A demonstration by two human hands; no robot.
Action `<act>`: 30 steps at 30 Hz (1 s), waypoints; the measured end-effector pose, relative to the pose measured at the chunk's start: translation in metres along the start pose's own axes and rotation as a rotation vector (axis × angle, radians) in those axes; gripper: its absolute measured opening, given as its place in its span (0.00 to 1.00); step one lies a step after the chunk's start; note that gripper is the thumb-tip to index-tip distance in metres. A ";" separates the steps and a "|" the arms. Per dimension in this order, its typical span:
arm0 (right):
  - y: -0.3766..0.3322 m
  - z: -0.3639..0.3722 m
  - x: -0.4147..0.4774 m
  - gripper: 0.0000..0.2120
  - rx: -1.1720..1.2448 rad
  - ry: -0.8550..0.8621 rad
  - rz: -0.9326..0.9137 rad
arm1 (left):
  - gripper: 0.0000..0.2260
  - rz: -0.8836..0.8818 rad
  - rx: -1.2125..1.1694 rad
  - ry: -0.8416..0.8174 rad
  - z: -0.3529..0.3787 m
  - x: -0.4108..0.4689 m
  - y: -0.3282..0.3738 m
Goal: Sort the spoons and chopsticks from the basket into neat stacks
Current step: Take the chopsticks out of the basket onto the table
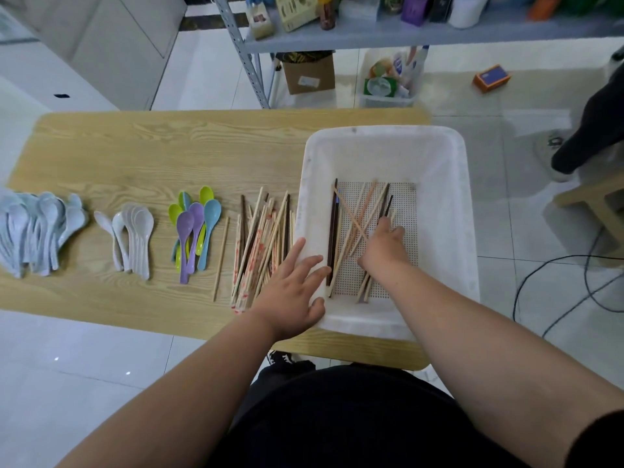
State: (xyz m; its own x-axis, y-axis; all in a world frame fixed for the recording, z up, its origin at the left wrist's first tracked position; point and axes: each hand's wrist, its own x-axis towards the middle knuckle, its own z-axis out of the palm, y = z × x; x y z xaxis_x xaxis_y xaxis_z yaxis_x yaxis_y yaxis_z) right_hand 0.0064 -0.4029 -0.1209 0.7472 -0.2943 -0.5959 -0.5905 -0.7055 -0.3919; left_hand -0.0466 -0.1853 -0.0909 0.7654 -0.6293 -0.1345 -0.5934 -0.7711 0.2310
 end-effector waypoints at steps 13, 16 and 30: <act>-0.002 -0.005 0.002 0.39 0.210 0.107 0.213 | 0.29 0.001 -0.024 -0.182 -0.010 0.000 -0.003; -0.001 -0.010 -0.001 0.27 0.297 0.131 0.231 | 0.30 0.038 -0.023 -0.193 -0.010 0.001 -0.007; -0.015 -0.030 -0.036 0.07 0.562 0.231 0.180 | 0.30 0.009 -0.214 -0.085 -0.026 -0.012 -0.075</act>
State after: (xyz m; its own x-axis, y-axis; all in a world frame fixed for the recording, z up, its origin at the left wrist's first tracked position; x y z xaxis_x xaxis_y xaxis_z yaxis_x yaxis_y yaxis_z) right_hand -0.0023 -0.4010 -0.0731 0.6309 -0.5526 -0.5447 -0.7361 -0.2042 -0.6454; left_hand -0.0052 -0.1172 -0.0813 0.7310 -0.6493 -0.2099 -0.5272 -0.7327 0.4304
